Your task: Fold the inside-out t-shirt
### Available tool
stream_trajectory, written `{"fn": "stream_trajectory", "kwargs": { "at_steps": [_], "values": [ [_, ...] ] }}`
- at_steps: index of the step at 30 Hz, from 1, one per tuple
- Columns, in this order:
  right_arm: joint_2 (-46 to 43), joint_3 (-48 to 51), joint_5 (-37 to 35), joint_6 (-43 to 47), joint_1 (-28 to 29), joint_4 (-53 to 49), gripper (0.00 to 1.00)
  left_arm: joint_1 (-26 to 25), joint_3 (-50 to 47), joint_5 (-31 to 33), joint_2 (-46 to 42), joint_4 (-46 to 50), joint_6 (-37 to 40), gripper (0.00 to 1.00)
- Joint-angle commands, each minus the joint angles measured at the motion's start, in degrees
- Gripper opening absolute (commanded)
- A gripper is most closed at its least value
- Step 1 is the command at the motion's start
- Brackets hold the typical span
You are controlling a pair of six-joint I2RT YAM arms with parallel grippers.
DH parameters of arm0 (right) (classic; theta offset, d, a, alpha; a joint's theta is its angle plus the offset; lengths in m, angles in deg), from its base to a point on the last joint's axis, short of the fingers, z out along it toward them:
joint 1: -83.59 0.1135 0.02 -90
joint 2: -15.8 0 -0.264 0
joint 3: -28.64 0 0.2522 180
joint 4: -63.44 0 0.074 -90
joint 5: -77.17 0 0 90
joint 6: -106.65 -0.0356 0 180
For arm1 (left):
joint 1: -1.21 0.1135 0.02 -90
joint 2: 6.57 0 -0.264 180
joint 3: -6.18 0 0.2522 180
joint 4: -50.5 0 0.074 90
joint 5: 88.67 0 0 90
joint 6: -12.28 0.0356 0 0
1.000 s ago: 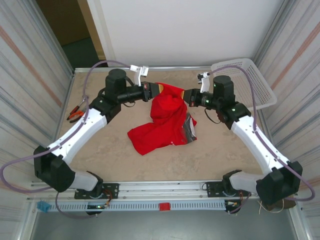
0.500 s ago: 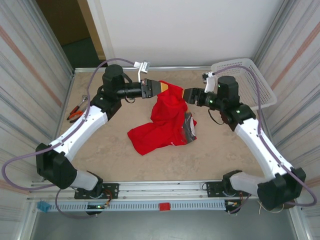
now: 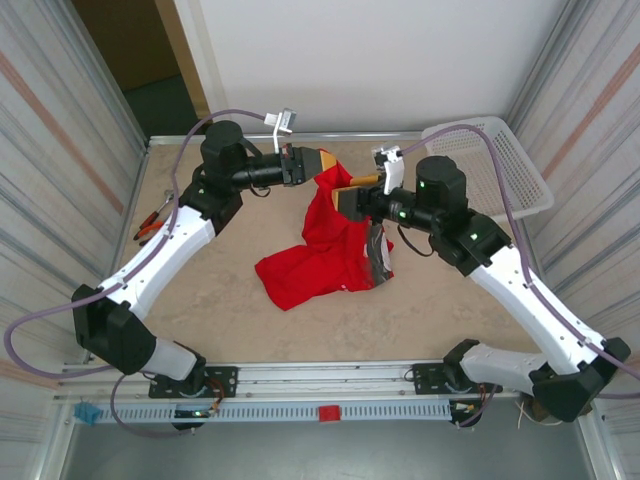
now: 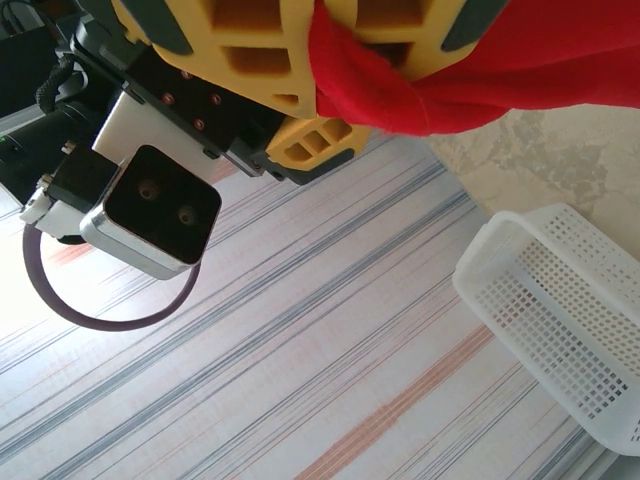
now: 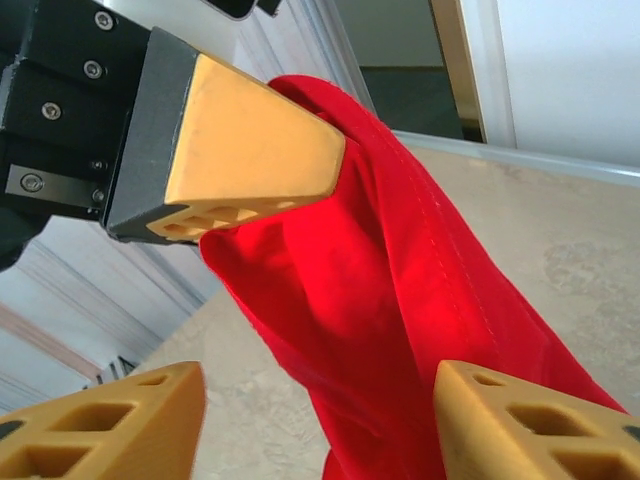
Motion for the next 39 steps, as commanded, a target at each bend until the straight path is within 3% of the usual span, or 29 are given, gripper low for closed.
{"fn": "stream_trajectory", "kwargs": {
  "at_steps": [1, 5, 6, 8, 9, 10, 13, 16, 19, 22, 25, 31, 34, 39],
  "values": [
    [2.0, -1.6, -3.4, 3.0, 0.8, -0.8, 0.65, 0.3, 2.4, 0.3, 0.1, -2.2, -1.4, 0.00],
    [5.2, -2.9, -4.8, 3.5, 0.8, -0.4, 0.60, -0.1, 3.1, 0.4, 0.3, -3.0, -3.0, 0.00],
    [6.2, -3.6, -5.3, 3.6, 0.7, -0.4, 0.52, -0.2, 3.3, 0.4, 0.4, -3.4, -3.5, 0.00],
    [7.6, -5.1, -5.3, 3.9, 0.4, -0.5, 0.23, -0.4, 4.0, 0.4, 0.7, -3.7, -4.3, 0.00],
    [8.0, -6.1, -4.7, 4.1, 0.1, -1.0, 0.03, -0.3, 4.3, 0.7, 0.8, -3.5, -4.5, 0.04],
    [8.0, -6.9, -4.3, 4.2, -0.5, -1.6, 0.00, 0.1, 4.6, 1.1, 0.6, -2.8, -4.2, 0.16],
    [4.8, -6.2, -4.2, 3.4, -3.6, -2.3, 0.00, 3.3, 2.9, 5.3, -2.8, 2.9, -1.1, 0.44],
    [0.7, -3.3, -2.6, 1.0, -8.7, -2.7, 0.00, 8.2, -3.2, 10.6, -8.0, 7.9, 1.2, 0.54],
    [-3.3, 0.7, -1.4, -1.1, -13.4, -3.4, 0.00, 11.8, -10.7, 16.1, -12.9, 15.8, 5.2, 0.56],
    [-6.5, 4.7, -1.5, -2.4, -15.5, -4.3, 0.00, 11.8, -17.1, 25.1, -16.4, 28.7, 13.0, 0.55],
    [-8.9, 8.6, -2.7, -3.2, -16.0, -4.9, 0.00, 9.5, -25.9, 34.4, -19.8, 33.7, 15.4, 0.54],
    [-12.6, 13.3, -3.5, -5.0, -16.9, -4.9, 0.00, -1.8, -33.5, 56.9, -19.9, 41.4, 18.2, 0.53],
    [-13.0, 14.0, -3.4, -5.4, -17.0, -4.9, 0.00, -4.5, -34.0, 62.2, -15.2, 43.1, 18.1, 0.49],
    [-13.8, 14.3, -3.6, -5.5, -17.0, -5.1, 0.00, -5.3, -33.0, 64.2, -6.9, 41.0, 18.5, 0.45]
  ]
}}
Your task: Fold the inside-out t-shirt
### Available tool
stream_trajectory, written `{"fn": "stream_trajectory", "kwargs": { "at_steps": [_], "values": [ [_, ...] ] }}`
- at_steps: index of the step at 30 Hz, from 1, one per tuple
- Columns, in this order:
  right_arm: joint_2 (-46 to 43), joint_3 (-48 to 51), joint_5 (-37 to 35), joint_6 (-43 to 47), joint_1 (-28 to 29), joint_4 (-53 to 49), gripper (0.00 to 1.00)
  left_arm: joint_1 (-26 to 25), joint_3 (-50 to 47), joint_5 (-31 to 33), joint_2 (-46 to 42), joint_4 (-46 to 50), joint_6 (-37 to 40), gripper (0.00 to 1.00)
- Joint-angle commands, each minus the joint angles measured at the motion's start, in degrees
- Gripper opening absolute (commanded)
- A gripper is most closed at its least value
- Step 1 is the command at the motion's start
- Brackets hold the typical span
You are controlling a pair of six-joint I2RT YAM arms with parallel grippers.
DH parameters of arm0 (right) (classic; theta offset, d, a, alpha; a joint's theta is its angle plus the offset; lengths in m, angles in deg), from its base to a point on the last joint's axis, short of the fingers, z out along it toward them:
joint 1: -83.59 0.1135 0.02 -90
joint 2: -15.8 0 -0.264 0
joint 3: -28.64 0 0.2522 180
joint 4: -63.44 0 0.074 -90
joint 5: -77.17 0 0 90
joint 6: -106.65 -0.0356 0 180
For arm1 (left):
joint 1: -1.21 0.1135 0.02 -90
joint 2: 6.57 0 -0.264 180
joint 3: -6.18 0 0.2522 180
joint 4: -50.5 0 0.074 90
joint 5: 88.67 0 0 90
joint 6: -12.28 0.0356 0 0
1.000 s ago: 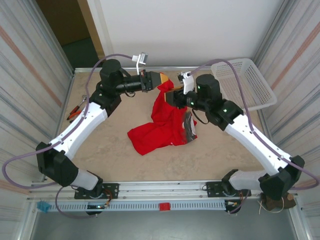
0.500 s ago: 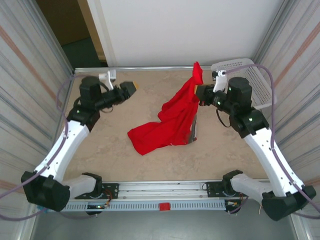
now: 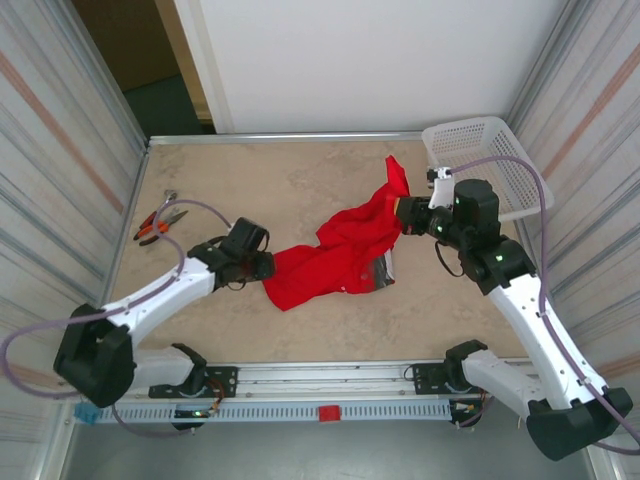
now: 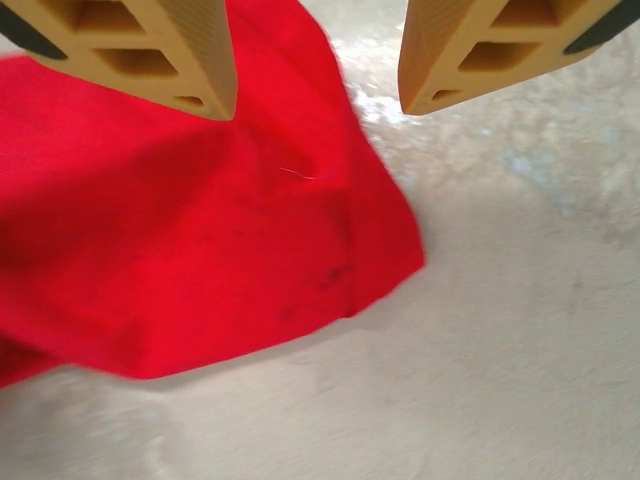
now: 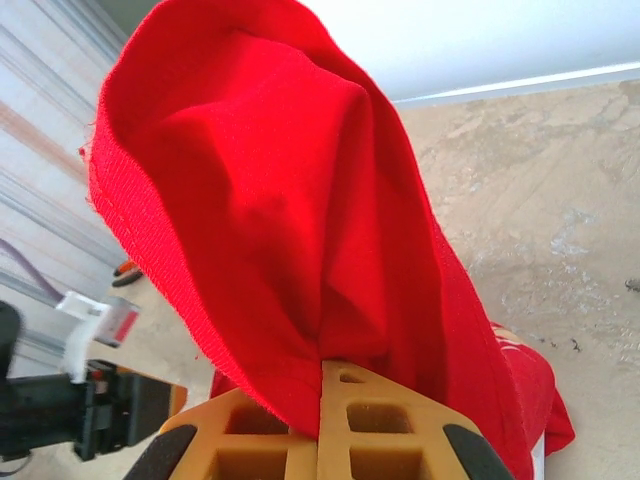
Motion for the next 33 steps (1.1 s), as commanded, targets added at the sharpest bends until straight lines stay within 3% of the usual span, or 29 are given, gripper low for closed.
{"fn": "stream_trajectory", "kwargs": {
  "at_steps": [1, 12, 19, 21, 24, 27, 30, 33],
  "values": [
    [-2.0, 0.0, -0.7, -1.3, -0.4, 0.5, 0.00, -0.7, 0.9, 6.5, 3.8, 0.2, 1.5, 0.44],
    [-2.6, -0.1, -0.1, -1.4, -0.7, 0.8, 0.00, -1.5, 5.9, 9.3, 16.0, -1.4, 2.0, 0.34],
    [-2.4, -1.7, 0.0, -0.9, -1.5, 0.8, 0.00, -1.1, 8.1, 9.9, 19.3, -1.2, 4.4, 0.00],
    [-1.9, -3.1, 0.6, -0.5, -2.7, 0.8, 0.00, 0.0, 8.9, 8.4, 18.5, -0.6, 6.2, 0.00],
    [-0.3, -7.1, 2.1, -0.4, -6.5, 0.2, 0.00, 4.2, 11.7, -1.0, 12.3, 0.5, 8.6, 0.00],
    [2.3, -12.9, 5.1, -0.9, -12.3, -0.3, 0.00, 11.6, 16.8, -20.0, 0.8, -4.1, 5.8, 0.00],
    [6.5, -19.8, 9.5, -2.9, -18.7, -0.2, 0.00, 21.8, 23.5, -43.3, -4.8, -20.1, -9.8, 0.00],
    [9.3, -25.9, 13.1, -7.0, -24.3, 1.6, 0.00, 27.1, 35.0, -52.0, -3.3, -30.9, -21.0, 0.00]
  ]
}}
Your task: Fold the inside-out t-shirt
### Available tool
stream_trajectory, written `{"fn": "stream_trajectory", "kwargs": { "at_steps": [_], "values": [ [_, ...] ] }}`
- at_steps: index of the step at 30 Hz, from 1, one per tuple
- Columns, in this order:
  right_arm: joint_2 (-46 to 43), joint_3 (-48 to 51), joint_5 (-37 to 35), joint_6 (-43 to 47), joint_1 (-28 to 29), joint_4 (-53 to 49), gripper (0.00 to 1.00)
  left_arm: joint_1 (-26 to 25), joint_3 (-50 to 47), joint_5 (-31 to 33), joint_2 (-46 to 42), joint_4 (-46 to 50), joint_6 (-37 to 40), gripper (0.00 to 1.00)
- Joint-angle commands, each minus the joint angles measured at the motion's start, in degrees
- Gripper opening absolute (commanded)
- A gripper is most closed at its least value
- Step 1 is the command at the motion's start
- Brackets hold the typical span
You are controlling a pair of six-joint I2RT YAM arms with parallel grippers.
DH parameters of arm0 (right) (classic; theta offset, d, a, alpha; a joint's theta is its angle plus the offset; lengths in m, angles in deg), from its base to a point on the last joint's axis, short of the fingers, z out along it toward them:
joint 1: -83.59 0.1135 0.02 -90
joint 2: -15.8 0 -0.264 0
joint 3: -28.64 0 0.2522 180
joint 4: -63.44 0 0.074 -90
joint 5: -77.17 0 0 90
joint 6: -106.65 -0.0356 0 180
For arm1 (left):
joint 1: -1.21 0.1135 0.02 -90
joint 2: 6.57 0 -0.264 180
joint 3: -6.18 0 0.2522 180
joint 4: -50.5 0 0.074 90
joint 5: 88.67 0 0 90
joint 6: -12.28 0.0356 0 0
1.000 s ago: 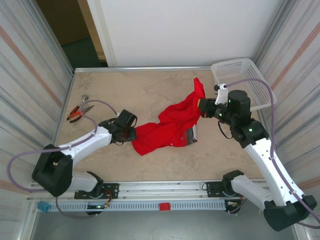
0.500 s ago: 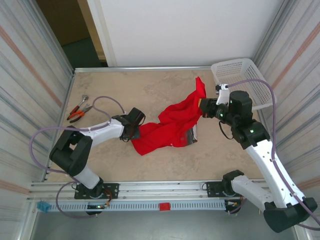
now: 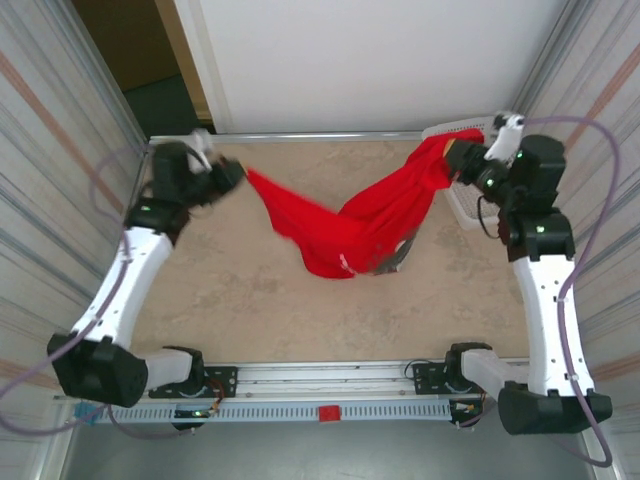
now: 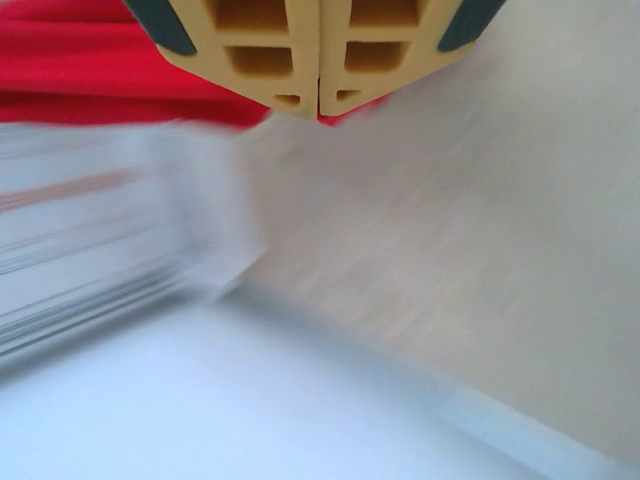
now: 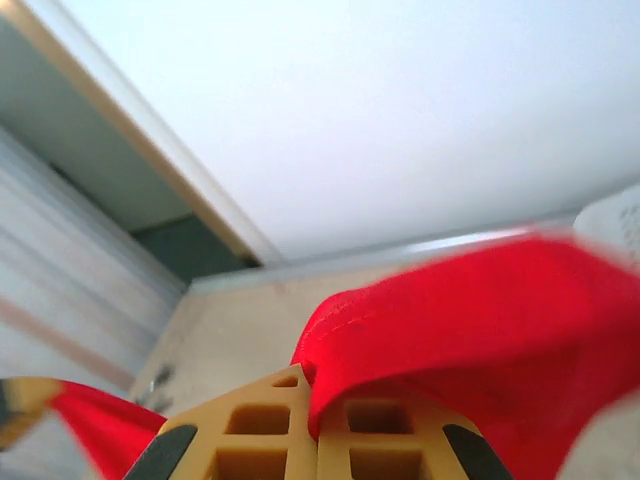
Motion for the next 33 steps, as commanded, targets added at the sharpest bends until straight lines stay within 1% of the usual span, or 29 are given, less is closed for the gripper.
{"fn": "stream_trajectory", "kwargs": {
  "at_steps": [1, 3, 4, 5, 7, 9, 13, 16, 19, 22, 25, 27, 29, 31, 33],
  "values": [
    [1.9, -6.3, 6.3, -6.0, -5.1, 4.0, 0.00, 3.6, 10.6, -20.4, 0.0, -19.2, -16.5, 0.00],
    [2.9, -8.5, 8.3, -8.7, -7.8, 5.4, 0.00, 5.5, 13.8, -21.2, 1.4, -26.7, -23.1, 0.00],
    [3.1, -9.3, 9.0, -9.9, -9.3, 6.0, 0.00, 6.5, 14.9, -21.0, 2.0, -29.2, -25.6, 0.00],
    [3.1, -9.8, 9.5, -11.0, -10.5, 6.6, 0.00, 7.4, 15.9, -20.5, 2.3, -29.8, -26.5, 0.00],
    [3.1, -10.5, 10.8, -13.2, -13.3, 7.4, 0.00, 9.0, 18.0, -19.2, 2.2, -28.1, -25.8, 0.00],
    [2.8, -10.9, 11.3, -14.5, -15.0, 7.5, 0.00, 9.8, 19.0, -17.6, 1.4, -27.7, -25.2, 0.00],
    [1.6, -8.4, 13.3, -17.7, -15.4, 10.7, 0.00, 9.9, 17.8, -12.1, -2.3, -26.3, -24.0, 0.00],
    [1.6, -5.4, 15.3, -20.1, -15.1, 12.7, 0.00, 9.9, 16.6, -7.5, -4.4, -20.6, -22.9, 0.00],
    [2.1, -2.7, 14.5, -19.8, -12.5, 12.4, 0.00, 10.1, 16.3, -4.4, -3.9, -13.4, -20.9, 0.00],
    [4.8, -1.5, 13.9, -19.0, -8.6, 11.6, 0.00, 11.6, 16.3, -4.2, -0.1, -11.9, -19.4, 0.00],
    [8.2, -1.5, 12.4, -19.1, -4.9, 12.3, 0.00, 13.8, 19.4, -6.4, 6.4, -12.6, -18.7, 0.00],
    [10.3, -2.4, 10.8, -19.2, -2.7, 11.4, 0.00, 14.3, 22.5, -8.3, 10.4, -13.1, -17.5, 0.00],
    [11.5, -2.3, 8.7, -19.2, -0.9, 9.4, 0.00, 14.1, 25.0, -9.0, 12.4, -9.5, -15.4, 0.00],
    [11.4, 0.3, 7.9, -19.1, 1.1, 8.5, 0.00, 13.3, 22.0, -9.1, 11.5, -9.2, -14.9, 0.00],
    [8.8, 6.6, 5.4, -18.8, 3.9, 8.5, 0.00, 11.8, 14.5, -8.8, 8.1, -9.6, -13.5, 0.00]
  ]
}}
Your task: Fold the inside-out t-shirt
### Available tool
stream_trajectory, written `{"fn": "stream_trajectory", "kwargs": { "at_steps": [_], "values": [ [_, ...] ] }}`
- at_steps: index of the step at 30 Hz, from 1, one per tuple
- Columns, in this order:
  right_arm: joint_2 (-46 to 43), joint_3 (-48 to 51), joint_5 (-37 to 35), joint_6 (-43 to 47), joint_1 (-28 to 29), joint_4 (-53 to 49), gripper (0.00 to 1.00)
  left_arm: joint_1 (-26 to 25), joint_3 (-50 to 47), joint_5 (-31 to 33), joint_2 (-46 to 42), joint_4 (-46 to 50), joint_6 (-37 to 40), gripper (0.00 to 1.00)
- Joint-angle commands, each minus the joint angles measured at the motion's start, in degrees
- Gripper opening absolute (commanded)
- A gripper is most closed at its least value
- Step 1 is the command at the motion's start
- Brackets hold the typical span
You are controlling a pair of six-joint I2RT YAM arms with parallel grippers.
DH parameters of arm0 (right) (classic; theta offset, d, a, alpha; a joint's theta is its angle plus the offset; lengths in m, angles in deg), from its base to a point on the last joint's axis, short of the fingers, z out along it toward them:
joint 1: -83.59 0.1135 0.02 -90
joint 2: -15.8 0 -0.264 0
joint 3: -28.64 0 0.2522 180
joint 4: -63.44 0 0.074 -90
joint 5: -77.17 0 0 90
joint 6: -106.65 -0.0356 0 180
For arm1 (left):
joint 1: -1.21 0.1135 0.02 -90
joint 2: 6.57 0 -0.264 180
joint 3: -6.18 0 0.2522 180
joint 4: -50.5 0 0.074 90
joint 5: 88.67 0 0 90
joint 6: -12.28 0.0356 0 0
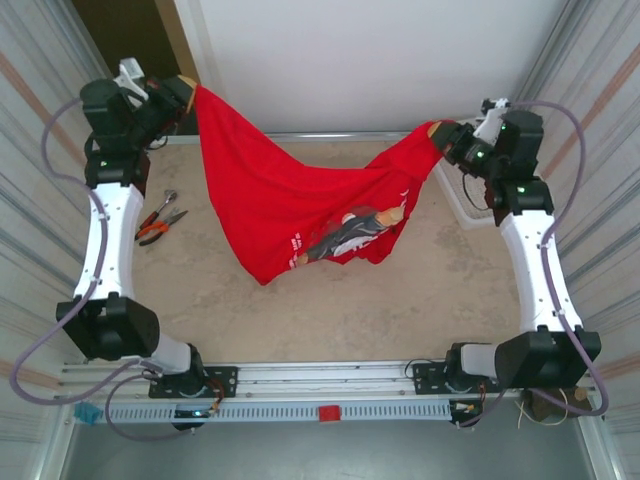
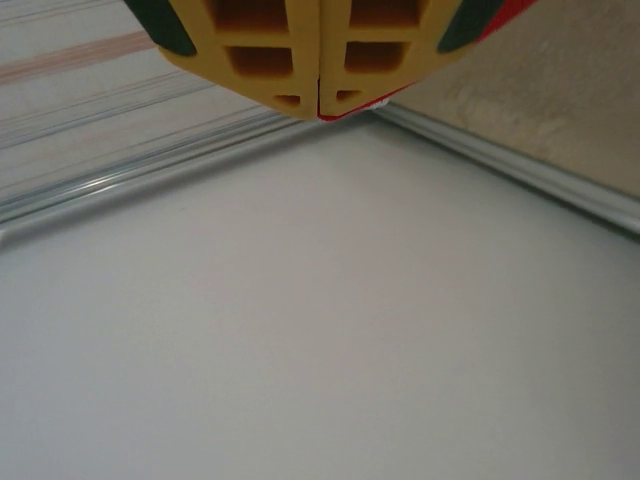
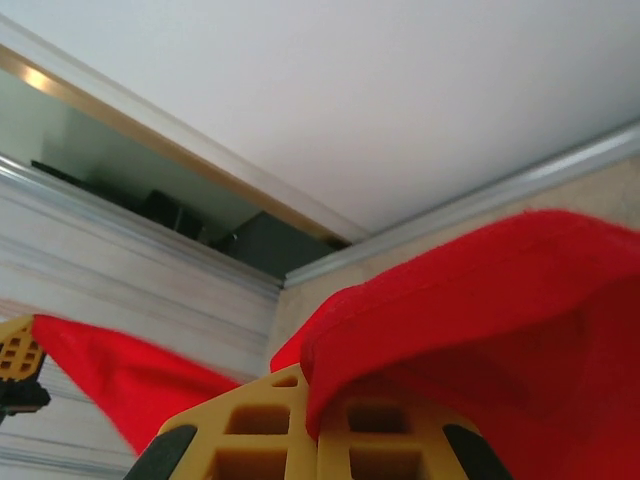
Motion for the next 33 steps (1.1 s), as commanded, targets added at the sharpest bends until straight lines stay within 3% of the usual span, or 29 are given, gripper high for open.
{"fn": "stream_trajectory", "kwargs": {
  "at_steps": [1, 5, 10, 15, 20, 21, 24, 25, 26, 31, 33],
  "values": [
    [-4.9, 7.8, -4.7, -0.5, 4.1, -0.3, 0.00, -2.3, -7.8, -1.0, -7.4, 0.7, 4.6, 0.00],
    [-15.6, 20.3, -10.7, -0.1, 10.0, -3.0, 0.00, -6.6, -22.0, 2.4, -19.3, 5.1, 10.0, 0.00],
    [-24.6, 28.3, -15.5, -3.0, 14.3, -6.7, 0.00, -11.6, -27.4, 8.8, -29.3, 14.0, 13.4, 0.00],
    [-22.1, 30.3, -18.8, -3.8, 16.7, -7.4, 0.00, -11.5, -30.1, 8.4, -28.6, 14.7, 9.5, 0.00],
    [-11.8, 28.1, -25.3, -2.1, 16.1, -8.7, 0.00, -11.4, -33.6, 8.3, -20.3, 11.7, 10.4, 0.00],
    [-9.9, 27.5, -26.2, -1.4, 16.0, -8.9, 0.03, -11.4, -33.8, 8.4, -18.4, 11.4, 10.9, 0.00],
    [-5.6, 26.0, -29.4, 1.0, 15.4, -10.4, 0.53, -11.1, -34.4, 8.3, -12.5, 9.3, 12.4, 0.00],
    [-5.3, 26.0, -30.3, 1.5, 15.4, -11.2, 0.60, -11.0, -34.2, 8.6, -10.6, 9.3, 13.0, 0.00],
    [-5.5, 26.1, -30.8, 1.9, 15.4, -11.6, 0.62, -10.8, -34.1, 8.2, -9.0, 8.6, 13.8, 0.00],
    [-11.0, 30.2, -31.0, 3.0, 16.0, -13.9, 0.62, -9.4, -32.8, 9.8, -4.4, 7.9, 19.7, 0.39],
    [-13.8, 32.5, -31.3, 3.7, 16.7, -15.7, 0.62, -8.6, -32.9, 10.4, -5.0, 9.2, 21.3, 0.44]
  ]
}}
